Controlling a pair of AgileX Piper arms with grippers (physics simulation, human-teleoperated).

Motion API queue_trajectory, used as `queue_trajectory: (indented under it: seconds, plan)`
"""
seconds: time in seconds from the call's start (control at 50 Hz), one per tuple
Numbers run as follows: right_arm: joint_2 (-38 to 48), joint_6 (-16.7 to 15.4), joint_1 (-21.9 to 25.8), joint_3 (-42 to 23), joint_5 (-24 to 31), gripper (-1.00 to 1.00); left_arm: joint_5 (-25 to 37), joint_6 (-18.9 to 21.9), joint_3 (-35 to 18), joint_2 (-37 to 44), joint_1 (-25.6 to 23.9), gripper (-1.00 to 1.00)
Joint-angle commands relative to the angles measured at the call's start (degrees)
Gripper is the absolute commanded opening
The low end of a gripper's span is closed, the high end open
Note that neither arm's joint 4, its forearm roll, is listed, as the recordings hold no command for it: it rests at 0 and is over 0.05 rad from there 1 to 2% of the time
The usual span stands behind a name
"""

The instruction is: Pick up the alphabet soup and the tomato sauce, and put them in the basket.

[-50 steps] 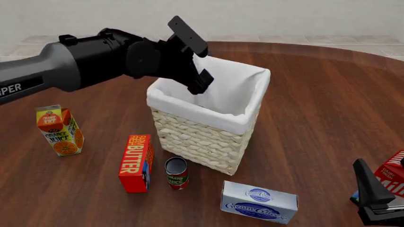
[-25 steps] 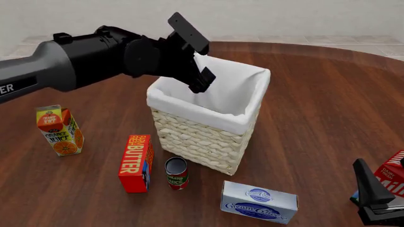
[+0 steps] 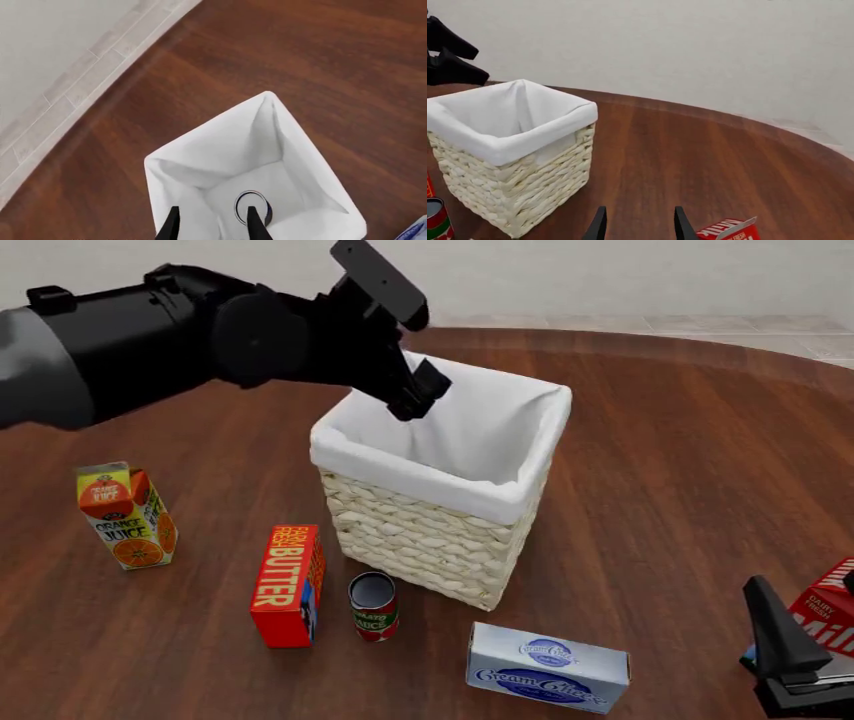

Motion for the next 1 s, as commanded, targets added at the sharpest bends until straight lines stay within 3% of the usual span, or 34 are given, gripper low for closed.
queue_trajectory:
  seconds: [0.02, 1.0]
  plan:
    - [-0.1, -0.6, 0.3, 0.0, 0.0, 1.0, 1.7, 0.4, 0.7, -3.2, -0.1, 1.0]
    - [-0.6, -1.3, 0.3, 0.0, 0.1, 1.0, 7.9, -4.0, 7.7, -15.2, -6.4, 1.0]
